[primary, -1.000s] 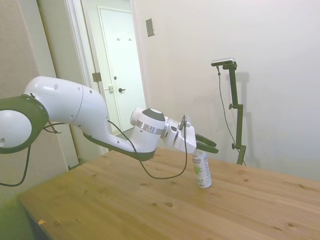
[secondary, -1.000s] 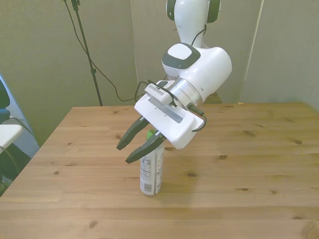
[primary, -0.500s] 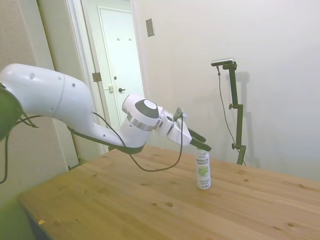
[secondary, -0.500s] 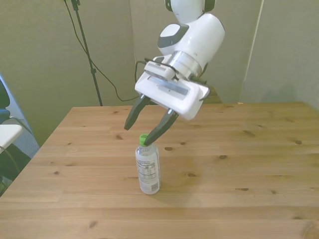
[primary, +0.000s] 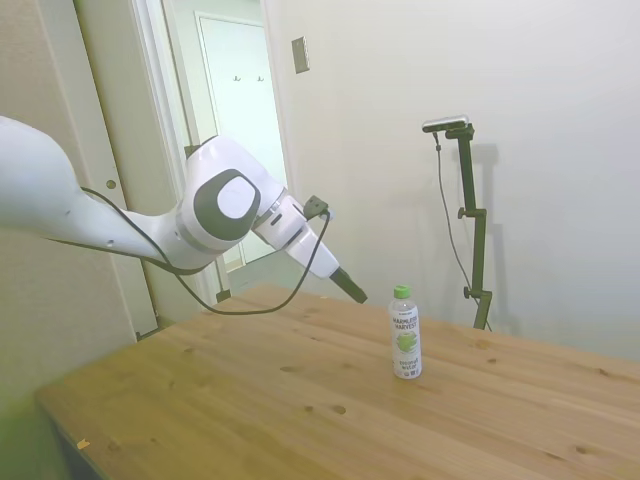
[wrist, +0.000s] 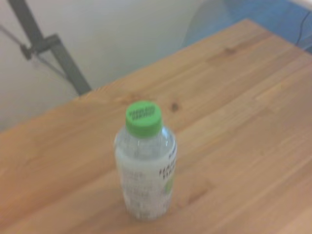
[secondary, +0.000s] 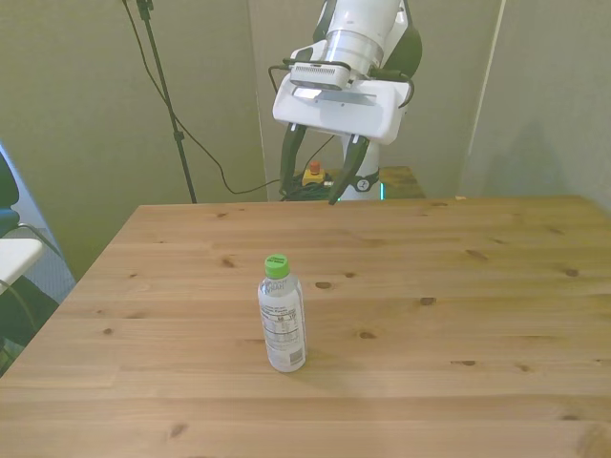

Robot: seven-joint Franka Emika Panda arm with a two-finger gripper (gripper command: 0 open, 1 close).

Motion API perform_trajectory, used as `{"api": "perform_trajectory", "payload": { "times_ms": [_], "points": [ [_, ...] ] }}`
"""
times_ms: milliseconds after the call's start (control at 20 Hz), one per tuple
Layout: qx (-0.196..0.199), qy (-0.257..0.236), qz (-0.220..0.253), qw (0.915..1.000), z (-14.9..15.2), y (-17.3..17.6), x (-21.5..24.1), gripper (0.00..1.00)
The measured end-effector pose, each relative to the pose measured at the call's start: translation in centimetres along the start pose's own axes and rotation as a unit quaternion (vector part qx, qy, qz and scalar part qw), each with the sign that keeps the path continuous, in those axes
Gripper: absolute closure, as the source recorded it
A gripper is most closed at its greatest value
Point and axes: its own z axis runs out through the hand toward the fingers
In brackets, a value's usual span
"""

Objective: Stand the water bottle

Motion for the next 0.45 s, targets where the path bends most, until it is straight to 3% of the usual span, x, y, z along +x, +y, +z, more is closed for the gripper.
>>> {"api": "perform_trajectory", "payload": {
  "times_ms": [150, 450],
  "points": [
    [-0.027, -0.061, -0.047, 0.9966, -1.1, 2.1, -0.3, 0.00],
    [-0.071, -0.158, -0.124, 0.9770, -1.8, 5.0, -3.3, 0.00]
  ]
}}
